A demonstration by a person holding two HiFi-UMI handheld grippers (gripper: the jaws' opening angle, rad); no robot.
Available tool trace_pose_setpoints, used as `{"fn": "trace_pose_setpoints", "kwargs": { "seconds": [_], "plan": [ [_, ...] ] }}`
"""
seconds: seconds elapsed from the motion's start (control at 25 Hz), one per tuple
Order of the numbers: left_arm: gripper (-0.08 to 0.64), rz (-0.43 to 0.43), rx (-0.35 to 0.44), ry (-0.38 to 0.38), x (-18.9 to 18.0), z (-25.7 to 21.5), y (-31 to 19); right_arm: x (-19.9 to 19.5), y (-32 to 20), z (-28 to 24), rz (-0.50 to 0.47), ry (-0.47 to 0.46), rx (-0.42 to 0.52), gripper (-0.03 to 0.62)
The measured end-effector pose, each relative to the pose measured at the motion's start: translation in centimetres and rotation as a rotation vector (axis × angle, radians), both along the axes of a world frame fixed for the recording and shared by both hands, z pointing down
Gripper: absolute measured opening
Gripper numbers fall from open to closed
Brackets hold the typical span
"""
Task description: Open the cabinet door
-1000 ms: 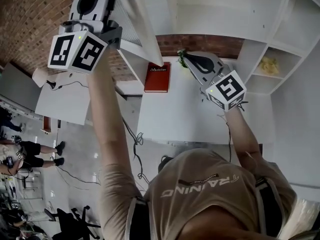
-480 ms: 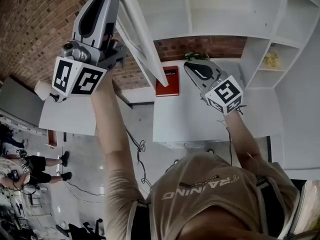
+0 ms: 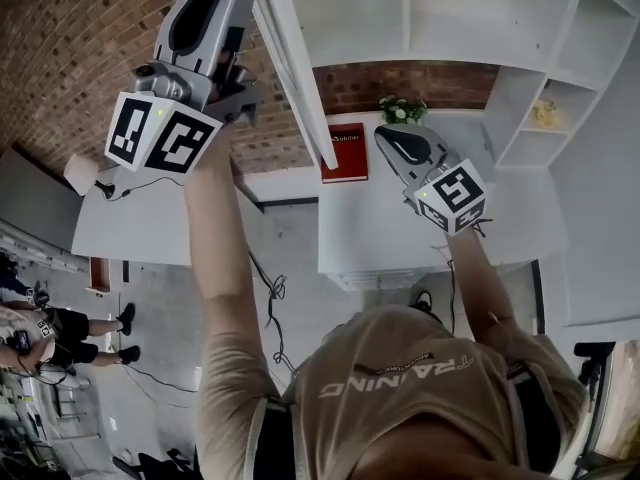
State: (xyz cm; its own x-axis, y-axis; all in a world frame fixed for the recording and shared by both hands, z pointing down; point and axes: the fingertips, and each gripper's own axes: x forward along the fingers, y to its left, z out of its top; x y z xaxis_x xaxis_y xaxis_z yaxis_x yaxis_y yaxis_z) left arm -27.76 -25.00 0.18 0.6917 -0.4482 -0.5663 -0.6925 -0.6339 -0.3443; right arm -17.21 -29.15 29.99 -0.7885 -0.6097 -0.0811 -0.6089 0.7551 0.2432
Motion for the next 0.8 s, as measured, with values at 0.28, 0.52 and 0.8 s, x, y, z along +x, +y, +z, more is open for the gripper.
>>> {"fn": "trace_pose_setpoints", "kwargs": {
  "seconds": [0.28, 0.52, 0.8],
  "plan": [
    [0.074, 0.061, -0.025, 0.082, -3.5, 0.0, 0.8, -1.4, 2.0, 0.5, 0.051, -0.007, 0.003, 0.012],
    [0.074, 0.031, -0.025, 0.079, -6.3, 0.3, 1.2, -2.5, 2.5, 0.9, 0.074, -0.004, -0.008, 0.012],
    [0.061, -0.064, 0.008, 0.092, -9.9, 1.1, 1.5, -5.0, 2.9, 1.3, 0.056, 0.032, 0.000, 0.012]
  ]
}}
